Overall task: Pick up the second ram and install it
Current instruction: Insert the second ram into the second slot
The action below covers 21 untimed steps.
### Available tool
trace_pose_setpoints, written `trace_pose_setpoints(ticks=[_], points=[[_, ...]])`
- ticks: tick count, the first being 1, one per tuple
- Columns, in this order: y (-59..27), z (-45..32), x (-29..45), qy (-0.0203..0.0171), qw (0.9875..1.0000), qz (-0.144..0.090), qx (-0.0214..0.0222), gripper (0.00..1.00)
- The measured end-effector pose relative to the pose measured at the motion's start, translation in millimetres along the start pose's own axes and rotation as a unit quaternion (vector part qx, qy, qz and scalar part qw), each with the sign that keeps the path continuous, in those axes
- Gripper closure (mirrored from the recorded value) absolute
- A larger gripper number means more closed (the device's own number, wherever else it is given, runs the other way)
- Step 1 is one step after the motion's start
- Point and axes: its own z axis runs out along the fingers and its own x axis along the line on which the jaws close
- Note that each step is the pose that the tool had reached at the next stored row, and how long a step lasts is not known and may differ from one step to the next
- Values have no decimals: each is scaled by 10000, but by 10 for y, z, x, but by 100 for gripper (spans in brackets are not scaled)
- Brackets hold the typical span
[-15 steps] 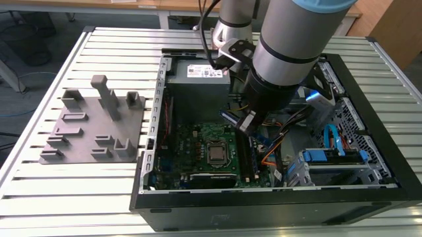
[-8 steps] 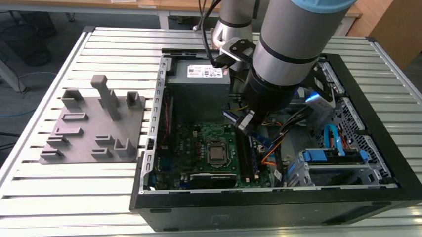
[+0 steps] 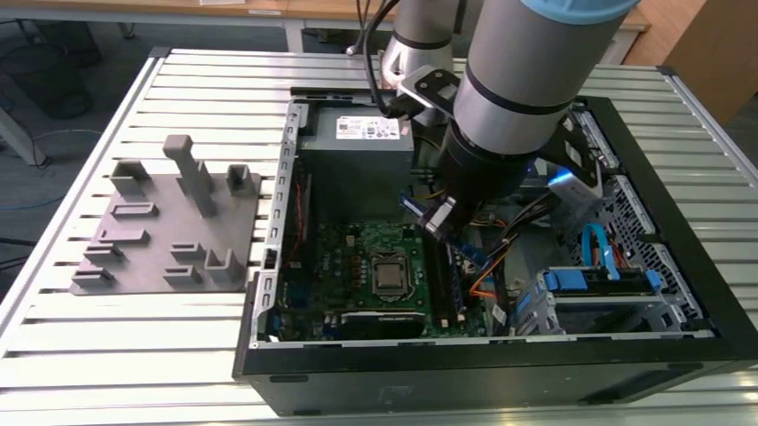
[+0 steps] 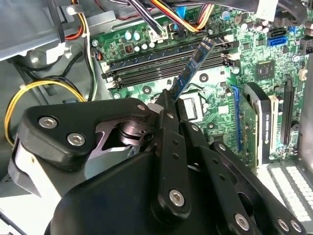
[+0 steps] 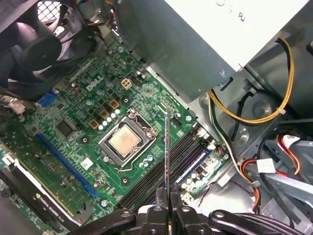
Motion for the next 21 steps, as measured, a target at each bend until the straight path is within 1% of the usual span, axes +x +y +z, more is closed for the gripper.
trace_pose_setpoints(ticks=[7,13,14,15,21], points=[[0,1,0,-18,9997,240,14,86],[0,2,0,-33,9990,454,26,86],[0,3,0,-47,9979,648,38,86],[-1,3,0,-53,9972,740,44,86],[-1,4,0,-70,9952,971,57,86]])
